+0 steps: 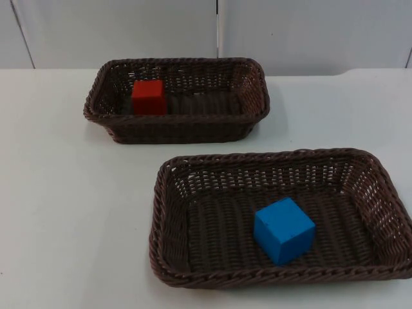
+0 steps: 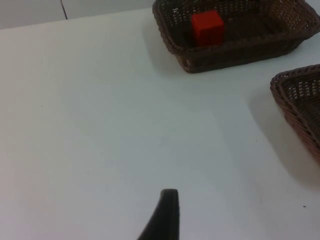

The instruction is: Pick up one cube with the left hand and place it into the upper basket. Pick up one cube with the right hand and place it into the lower basket.

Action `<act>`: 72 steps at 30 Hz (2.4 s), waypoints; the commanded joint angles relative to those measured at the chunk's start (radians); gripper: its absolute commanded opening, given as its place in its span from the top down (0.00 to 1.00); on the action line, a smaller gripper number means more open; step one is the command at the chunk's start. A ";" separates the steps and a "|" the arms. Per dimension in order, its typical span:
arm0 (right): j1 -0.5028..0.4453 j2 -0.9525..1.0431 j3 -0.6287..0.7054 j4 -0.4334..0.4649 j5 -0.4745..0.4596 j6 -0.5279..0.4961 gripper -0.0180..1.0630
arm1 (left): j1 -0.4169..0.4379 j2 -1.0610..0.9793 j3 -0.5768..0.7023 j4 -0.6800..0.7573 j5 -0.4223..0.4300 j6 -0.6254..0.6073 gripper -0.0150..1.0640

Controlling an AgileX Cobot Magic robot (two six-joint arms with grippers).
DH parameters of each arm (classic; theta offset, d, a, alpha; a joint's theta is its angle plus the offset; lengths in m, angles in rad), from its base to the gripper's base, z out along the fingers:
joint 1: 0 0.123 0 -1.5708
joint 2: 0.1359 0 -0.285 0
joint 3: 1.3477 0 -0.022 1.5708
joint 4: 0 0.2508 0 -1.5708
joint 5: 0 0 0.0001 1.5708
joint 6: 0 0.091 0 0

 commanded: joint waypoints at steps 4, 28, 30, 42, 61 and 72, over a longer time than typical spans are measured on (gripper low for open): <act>0.005 -0.003 0.008 -0.007 -0.016 0.007 0.25 | -0.002 -0.002 0.005 0.003 -0.012 -0.008 0.24; 0.005 -0.003 0.008 -0.007 -0.016 0.006 0.01 | -0.002 -0.002 0.005 0.003 -0.012 -0.008 0.01; 0.005 -0.003 0.008 -0.007 -0.016 0.006 0.01 | -0.002 -0.002 0.005 0.003 -0.012 -0.008 0.01; 0.005 -0.003 0.008 -0.005 -0.016 0.006 0.01 | -0.002 -0.002 0.005 0.003 -0.012 -0.008 0.01; 0.005 -0.003 0.008 -0.018 -0.016 0.006 0.01 | -0.002 -0.002 0.005 0.005 -0.012 -0.008 0.01; 0.005 -0.003 0.008 -0.018 -0.016 0.006 0.01 | 0.005 -0.002 0.005 0.007 -0.012 -0.008 0.01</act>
